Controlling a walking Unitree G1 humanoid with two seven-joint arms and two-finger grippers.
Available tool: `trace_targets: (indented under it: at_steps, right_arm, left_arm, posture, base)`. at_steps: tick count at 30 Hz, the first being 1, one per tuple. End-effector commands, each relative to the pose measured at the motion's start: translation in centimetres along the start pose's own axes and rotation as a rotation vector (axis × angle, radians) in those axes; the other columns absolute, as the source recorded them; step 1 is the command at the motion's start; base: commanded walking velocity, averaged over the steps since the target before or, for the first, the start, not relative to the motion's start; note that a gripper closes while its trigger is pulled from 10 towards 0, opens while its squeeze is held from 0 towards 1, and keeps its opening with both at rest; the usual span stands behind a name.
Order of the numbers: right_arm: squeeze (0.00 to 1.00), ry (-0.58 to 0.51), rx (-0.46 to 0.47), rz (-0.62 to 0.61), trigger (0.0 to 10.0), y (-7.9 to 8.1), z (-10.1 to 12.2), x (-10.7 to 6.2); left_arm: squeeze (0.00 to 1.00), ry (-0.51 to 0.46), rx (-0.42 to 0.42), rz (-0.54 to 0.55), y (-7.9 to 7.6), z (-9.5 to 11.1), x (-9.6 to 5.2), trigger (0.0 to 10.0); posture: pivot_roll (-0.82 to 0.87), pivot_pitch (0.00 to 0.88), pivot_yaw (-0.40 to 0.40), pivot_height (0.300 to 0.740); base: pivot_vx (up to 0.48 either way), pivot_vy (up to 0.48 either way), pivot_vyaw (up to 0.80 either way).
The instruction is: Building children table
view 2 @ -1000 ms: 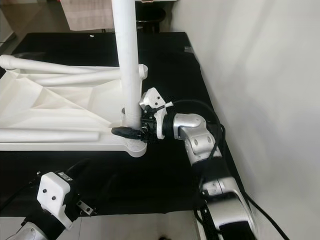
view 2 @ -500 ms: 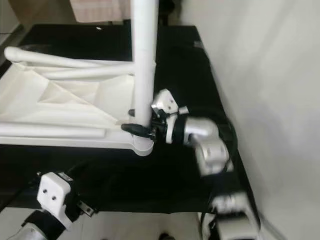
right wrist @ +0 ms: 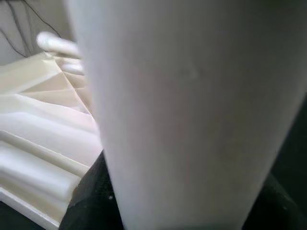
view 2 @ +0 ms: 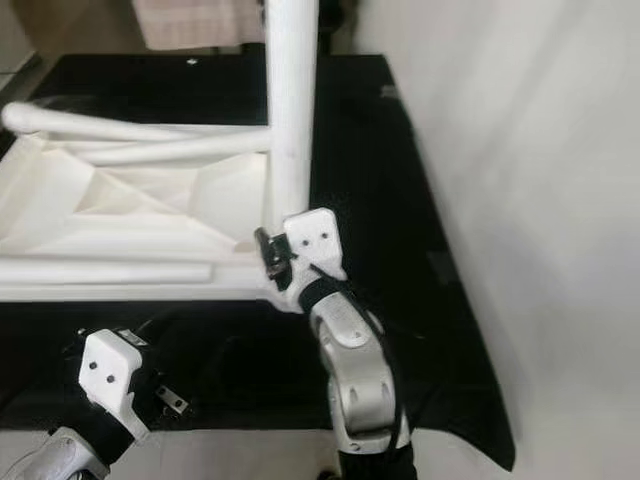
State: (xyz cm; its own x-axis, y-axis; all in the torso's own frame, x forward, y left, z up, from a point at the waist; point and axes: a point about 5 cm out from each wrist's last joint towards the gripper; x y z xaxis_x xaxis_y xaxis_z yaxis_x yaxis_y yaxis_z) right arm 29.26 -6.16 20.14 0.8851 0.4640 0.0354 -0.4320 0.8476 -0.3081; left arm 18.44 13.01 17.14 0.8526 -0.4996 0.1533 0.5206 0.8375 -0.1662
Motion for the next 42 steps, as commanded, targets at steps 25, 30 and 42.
trace_targets:
  at_steps: [25,30,42]
  right_arm:
    - [0.0,-0.255,-0.224,0.942,1.8,-2.3,2.3,3.6]
    - [0.0,-0.266,-0.204,1.032,0.0,-2.0,2.1,3.2]
    - [0.0,0.023,-0.054,0.3,0.0,-2.7,-3.4,0.3]
  left_arm:
    - [0.0,0.024,-0.03,0.01,-0.6,-0.8,-0.5,10.0]
    - [0.0,0.028,-0.036,0.006,-0.9,-0.8,-0.7,10.0]
    - [0.0,0.035,-0.041,0.004,-0.7,-0.9,-0.8,10.0]
  posture:
    - [0.04,0.225,-0.047,0.74]
    - [0.04,0.239,-0.046,0.74]
    - [0.02,0.232,-0.044,0.74]
  base:
    - [0.0,0.0,0.0]
    - [0.0,0.0,0.0]
    - [0.0,0.0,0.0]
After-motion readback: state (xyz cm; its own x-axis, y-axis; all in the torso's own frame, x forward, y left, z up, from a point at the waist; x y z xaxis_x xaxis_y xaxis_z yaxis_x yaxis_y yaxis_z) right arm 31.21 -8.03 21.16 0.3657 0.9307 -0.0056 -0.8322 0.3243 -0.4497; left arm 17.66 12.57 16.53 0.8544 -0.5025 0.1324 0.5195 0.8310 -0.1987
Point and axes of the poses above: a point about 5 cm out from each wrist's last joint towards the gripper, its own x axis pointing out of the wrist towards the gripper, its own z axis along the axis of the wrist's last joint, y = z × x, and after that the axes turned 15 degrees about -x, right-handed
